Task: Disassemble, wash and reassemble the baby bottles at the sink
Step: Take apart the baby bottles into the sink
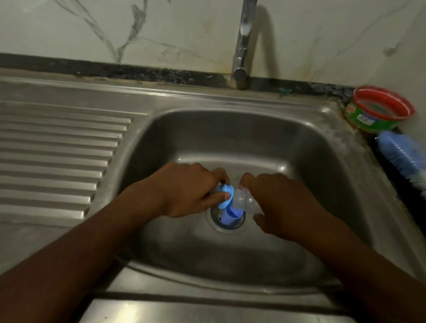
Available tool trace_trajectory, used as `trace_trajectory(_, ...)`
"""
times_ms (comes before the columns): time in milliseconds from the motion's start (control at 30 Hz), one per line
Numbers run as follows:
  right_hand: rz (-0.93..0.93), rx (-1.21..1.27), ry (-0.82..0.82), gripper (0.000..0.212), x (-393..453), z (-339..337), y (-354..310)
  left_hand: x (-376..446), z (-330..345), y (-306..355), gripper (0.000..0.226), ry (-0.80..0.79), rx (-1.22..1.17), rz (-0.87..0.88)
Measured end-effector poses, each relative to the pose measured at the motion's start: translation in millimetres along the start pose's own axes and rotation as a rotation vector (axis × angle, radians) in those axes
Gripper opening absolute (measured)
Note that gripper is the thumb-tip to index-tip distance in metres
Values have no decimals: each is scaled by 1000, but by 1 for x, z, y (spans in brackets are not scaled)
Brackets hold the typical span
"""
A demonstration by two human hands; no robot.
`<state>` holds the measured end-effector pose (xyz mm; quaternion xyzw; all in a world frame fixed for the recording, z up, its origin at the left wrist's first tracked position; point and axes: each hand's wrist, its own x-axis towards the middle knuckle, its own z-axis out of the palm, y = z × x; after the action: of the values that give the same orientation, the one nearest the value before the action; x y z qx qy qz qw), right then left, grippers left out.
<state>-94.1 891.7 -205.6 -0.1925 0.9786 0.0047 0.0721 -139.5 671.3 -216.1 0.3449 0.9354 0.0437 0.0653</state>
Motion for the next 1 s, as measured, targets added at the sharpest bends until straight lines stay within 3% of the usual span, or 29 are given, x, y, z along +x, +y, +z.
trace_trajectory(167, 37, -41, 3, 55, 4, -4, 6, 5, -6, 2, 45, 61, 63, -35)
trace_trajectory(500, 82, 110, -99, 69, 20, -3, 19, 10, -5, 7, 53, 9, -25, -63)
trace_trajectory(1000, 177, 85, -222, 79, 12, -17, 28, 11, -6, 0, 58, -7, 34, -34)
